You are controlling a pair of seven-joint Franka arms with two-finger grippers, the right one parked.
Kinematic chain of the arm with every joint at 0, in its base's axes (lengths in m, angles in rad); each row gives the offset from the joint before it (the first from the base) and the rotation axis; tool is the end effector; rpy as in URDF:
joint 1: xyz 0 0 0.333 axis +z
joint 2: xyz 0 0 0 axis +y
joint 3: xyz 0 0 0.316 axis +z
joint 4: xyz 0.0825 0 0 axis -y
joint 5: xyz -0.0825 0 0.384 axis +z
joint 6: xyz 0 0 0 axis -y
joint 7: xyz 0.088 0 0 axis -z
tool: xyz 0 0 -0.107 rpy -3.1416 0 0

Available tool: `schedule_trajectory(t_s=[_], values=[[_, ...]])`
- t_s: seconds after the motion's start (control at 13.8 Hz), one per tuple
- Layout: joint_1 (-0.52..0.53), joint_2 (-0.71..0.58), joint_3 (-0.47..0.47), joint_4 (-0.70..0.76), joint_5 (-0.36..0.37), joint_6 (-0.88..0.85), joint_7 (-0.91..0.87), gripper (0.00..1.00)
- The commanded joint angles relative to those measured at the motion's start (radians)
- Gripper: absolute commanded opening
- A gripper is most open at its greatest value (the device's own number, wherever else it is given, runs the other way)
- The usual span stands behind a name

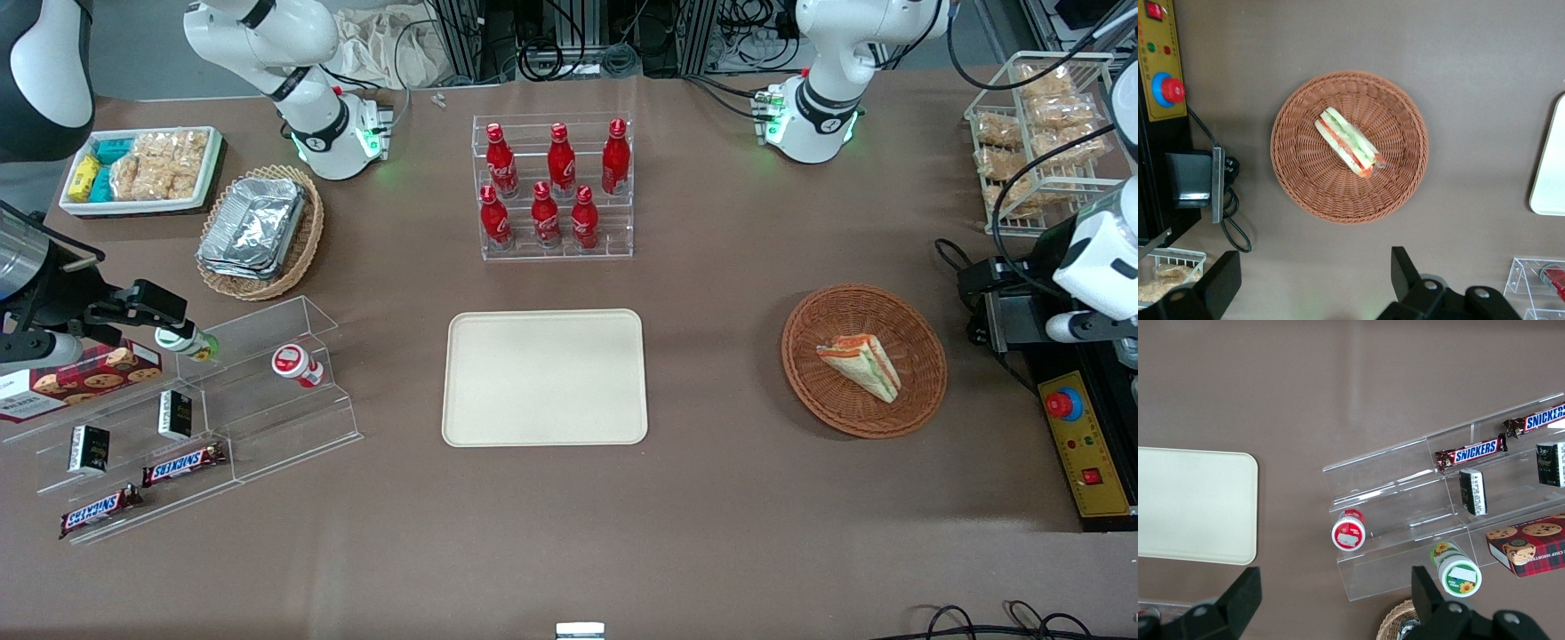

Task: Place sandwich from basket to tray
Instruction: 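Move the left gripper over the wicker basket toward the sandwich, then lower the left gripper onto the wrapped sandwich and close on it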

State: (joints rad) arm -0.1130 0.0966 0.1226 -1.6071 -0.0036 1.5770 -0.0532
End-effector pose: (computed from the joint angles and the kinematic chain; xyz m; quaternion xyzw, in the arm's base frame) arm 0.5778 0.0022 0.5536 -0.9975 -0.0315 0.0628 0.0055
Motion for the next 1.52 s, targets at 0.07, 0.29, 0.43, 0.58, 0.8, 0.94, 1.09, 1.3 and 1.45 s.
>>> schedule_trajectory(t_s=[0.07,0.29,0.43,0.58,0.8,0.94,1.09,1.3,1.45], values=[[-0.016,-0.093,-0.004,-0.201,-0.007,0.141,-0.045,1.00],[-0.016,-0.164,-0.006,-0.405,-0.010,0.329,-0.138,1.00],[-0.016,-0.153,-0.053,-0.479,0.002,0.420,-0.279,1.00],[-0.014,-0.104,-0.077,-0.487,0.005,0.461,-0.461,1.00],[-0.011,-0.037,-0.078,-0.504,-0.006,0.549,-0.572,1.00],[-0.002,0.003,-0.077,-0.524,-0.006,0.596,-0.592,1.00],[0.001,0.041,-0.069,-0.524,-0.007,0.618,-0.626,1.00],[0.003,0.115,-0.052,-0.551,-0.016,0.742,-0.643,1.00],[0.003,0.163,-0.043,-0.542,-0.018,0.781,-0.678,1.00]])
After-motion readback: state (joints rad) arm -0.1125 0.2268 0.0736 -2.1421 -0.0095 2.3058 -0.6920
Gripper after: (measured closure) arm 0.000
